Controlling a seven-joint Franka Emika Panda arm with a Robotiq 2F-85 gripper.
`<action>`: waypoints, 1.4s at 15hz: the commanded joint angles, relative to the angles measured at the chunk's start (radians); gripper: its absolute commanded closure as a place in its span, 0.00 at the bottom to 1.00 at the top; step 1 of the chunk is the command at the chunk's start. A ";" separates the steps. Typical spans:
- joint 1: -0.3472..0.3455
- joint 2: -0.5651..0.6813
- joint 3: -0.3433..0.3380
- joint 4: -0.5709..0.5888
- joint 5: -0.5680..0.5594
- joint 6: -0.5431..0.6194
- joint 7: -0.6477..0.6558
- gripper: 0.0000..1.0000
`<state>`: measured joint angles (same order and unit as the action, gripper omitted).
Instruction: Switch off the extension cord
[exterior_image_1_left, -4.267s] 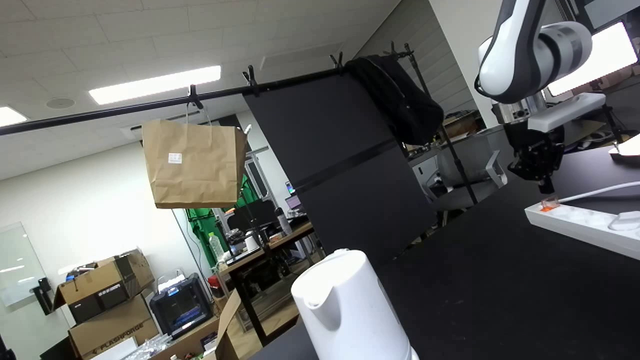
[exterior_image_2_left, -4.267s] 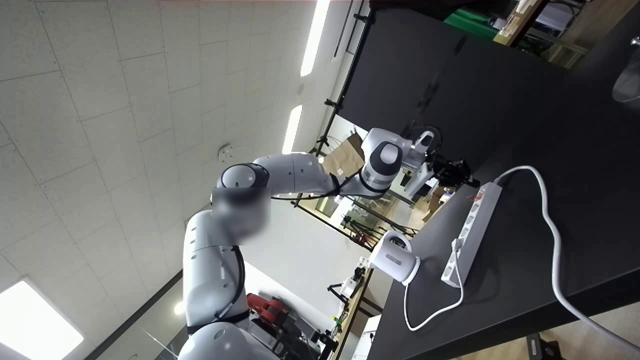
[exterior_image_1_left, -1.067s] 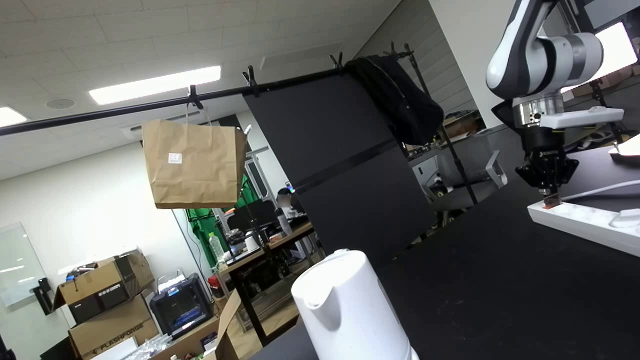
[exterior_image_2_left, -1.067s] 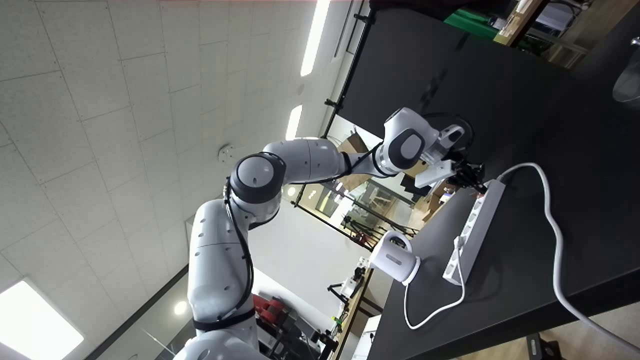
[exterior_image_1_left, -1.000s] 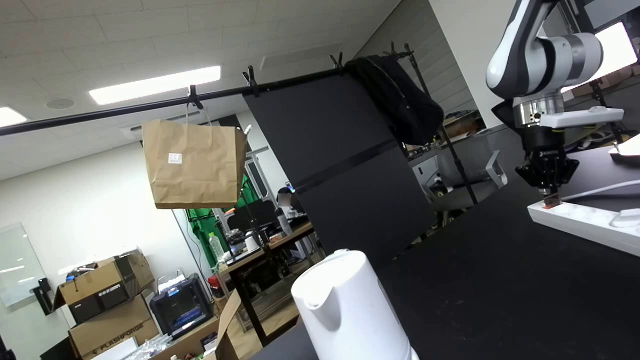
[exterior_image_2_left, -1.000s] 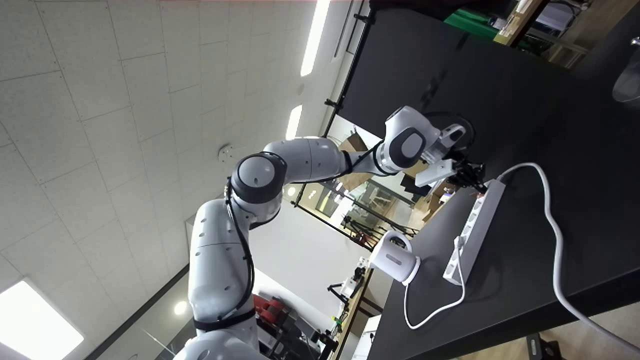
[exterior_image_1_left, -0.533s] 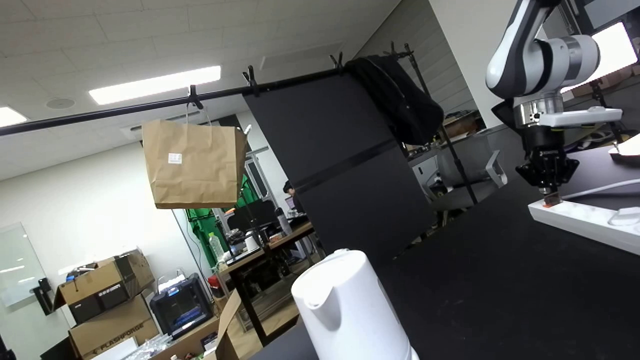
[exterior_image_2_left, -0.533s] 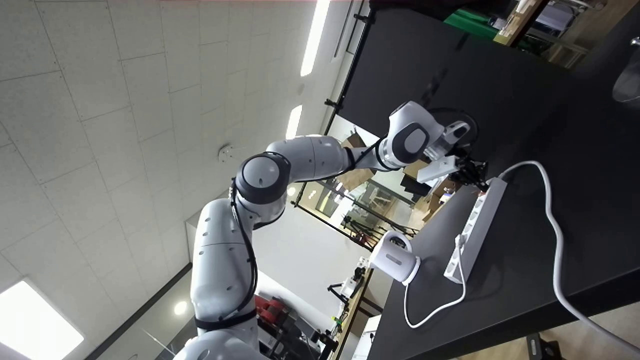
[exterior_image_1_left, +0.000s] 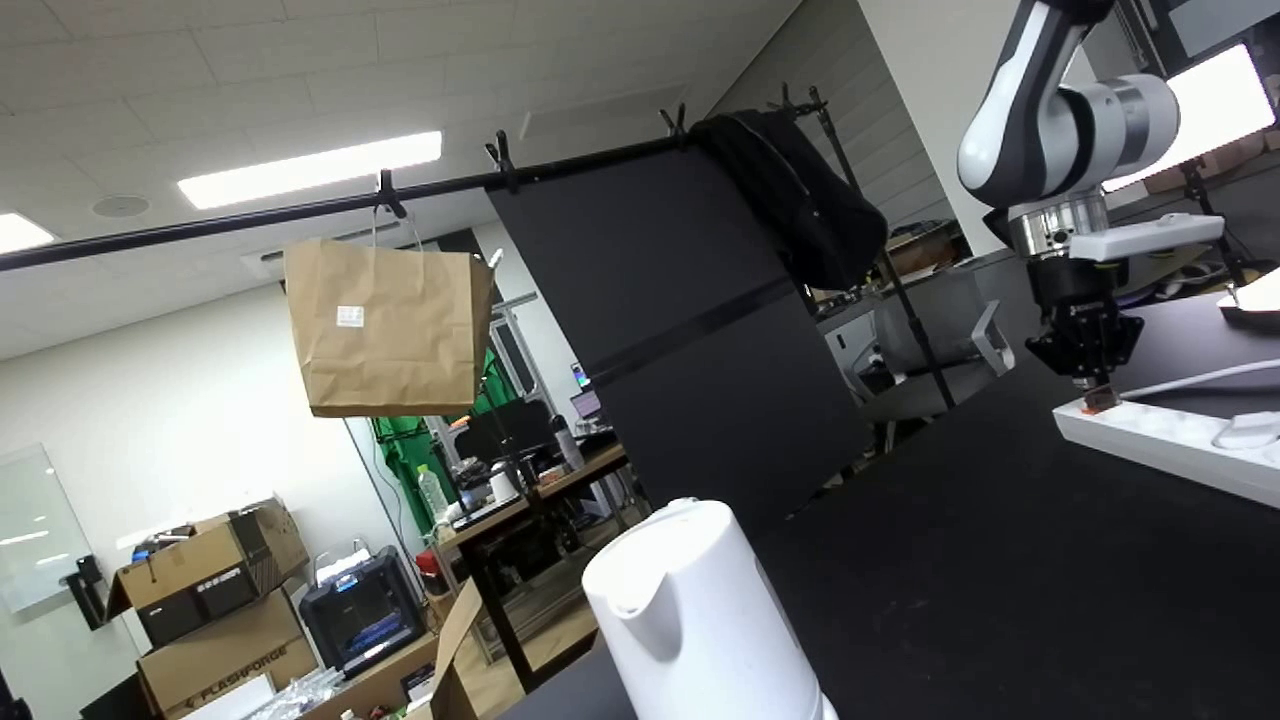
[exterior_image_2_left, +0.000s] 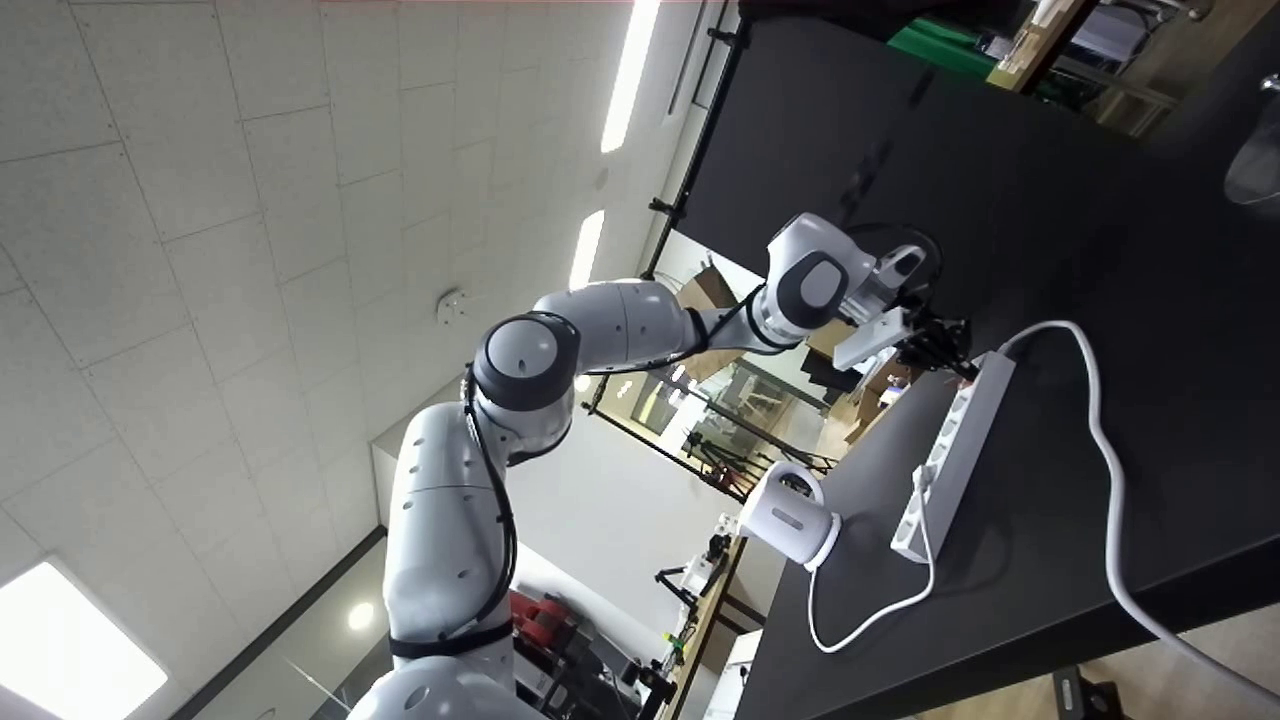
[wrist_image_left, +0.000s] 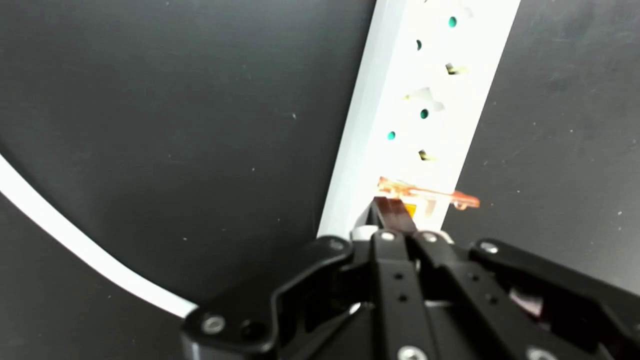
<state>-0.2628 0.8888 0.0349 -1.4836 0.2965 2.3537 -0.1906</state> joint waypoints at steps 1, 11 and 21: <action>0.036 -0.001 -0.015 0.004 -0.040 0.037 0.036 1.00; 0.155 -0.206 -0.049 -0.116 -0.168 0.145 0.083 0.73; 0.225 -0.278 -0.099 -0.185 -0.294 0.155 0.151 0.05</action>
<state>-0.0621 0.6458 -0.0406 -1.6258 0.0463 2.5025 -0.0948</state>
